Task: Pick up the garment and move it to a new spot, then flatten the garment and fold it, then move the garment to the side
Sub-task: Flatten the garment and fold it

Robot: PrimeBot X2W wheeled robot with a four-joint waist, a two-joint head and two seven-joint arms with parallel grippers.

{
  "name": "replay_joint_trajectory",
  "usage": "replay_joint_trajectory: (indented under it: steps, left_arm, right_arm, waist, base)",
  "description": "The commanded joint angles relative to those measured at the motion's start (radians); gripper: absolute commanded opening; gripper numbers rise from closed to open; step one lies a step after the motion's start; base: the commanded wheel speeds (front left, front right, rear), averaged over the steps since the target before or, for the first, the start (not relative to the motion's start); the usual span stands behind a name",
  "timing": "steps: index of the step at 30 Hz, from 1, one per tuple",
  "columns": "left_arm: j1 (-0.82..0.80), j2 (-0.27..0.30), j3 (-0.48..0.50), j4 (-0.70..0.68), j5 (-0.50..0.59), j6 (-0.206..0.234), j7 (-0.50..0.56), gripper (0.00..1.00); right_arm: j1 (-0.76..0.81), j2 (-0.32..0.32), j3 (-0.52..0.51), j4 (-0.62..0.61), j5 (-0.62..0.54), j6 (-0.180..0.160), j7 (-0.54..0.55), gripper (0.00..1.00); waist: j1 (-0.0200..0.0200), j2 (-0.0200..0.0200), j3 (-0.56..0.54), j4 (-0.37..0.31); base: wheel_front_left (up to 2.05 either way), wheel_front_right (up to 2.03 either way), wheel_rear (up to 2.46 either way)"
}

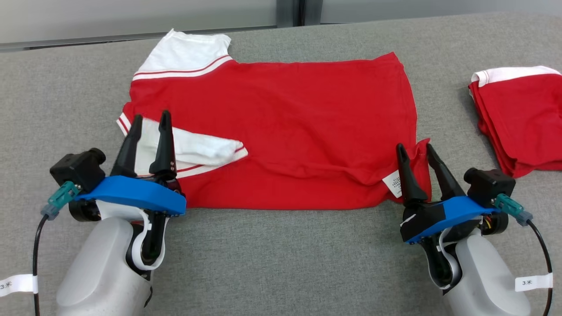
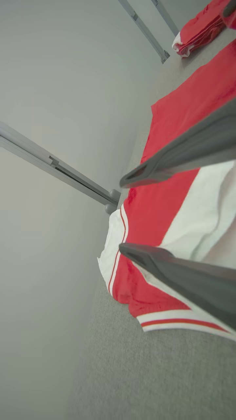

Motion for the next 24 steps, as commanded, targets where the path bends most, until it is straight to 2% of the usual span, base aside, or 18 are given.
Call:
replay_joint_trajectory:
  steps: [1, 7, 12, 15, 20, 24]
  left_arm:
    - [-0.003, -0.003, 0.014, -0.010, 0.011, -0.005, -0.006, 1.00]
    - [0.065, -0.019, 0.083, -0.069, 0.054, -0.030, -0.006, 1.00]
    - [0.164, 0.003, 0.117, -0.111, 0.058, -0.038, -0.005, 1.00]
    - [0.227, 0.029, 0.127, -0.121, 0.039, -0.017, 0.036, 1.00]
    - [0.311, 0.057, 0.152, -0.135, -0.016, 0.055, 0.158, 1.00]
    - [0.344, 0.059, 0.159, -0.148, -0.056, 0.095, 0.241, 1.00]
  right_arm:
    - [-0.013, -0.004, -0.010, 0.005, -0.014, 0.000, -0.011, 1.00]
    - [0.032, -0.004, -0.071, -0.018, -0.072, 0.000, -0.031, 1.00]
    - [0.090, -0.003, -0.125, -0.085, -0.124, 0.000, -0.037, 1.00]
    - [0.130, -0.003, -0.126, -0.129, -0.147, 0.000, -0.013, 1.00]
    - [0.193, -0.003, -0.101, -0.203, -0.156, 0.000, 0.048, 1.00]
    - [0.220, -0.003, -0.092, -0.246, -0.148, 0.000, 0.084, 1.00]
  waist:
    - [-0.0001, -0.0001, -0.004, 0.003]
    - [-0.0001, -0.0001, -0.037, 0.013]
    - [-0.0001, -0.0001, -0.072, 0.013]
    - [-0.0001, -0.0001, -0.088, 0.010]
    - [-0.0001, -0.0001, -0.093, 0.002]
    - [-0.0001, -0.0001, -0.080, -0.008]
  base:
    - [0.00, 0.00, 0.00]
    - [0.00, 0.00, 0.00]
    - [0.00, 0.00, 0.00]
    - [0.00, 0.00, 0.00]
    - [0.00, 0.00, 0.00]
    - [0.00, 0.00, 0.00]
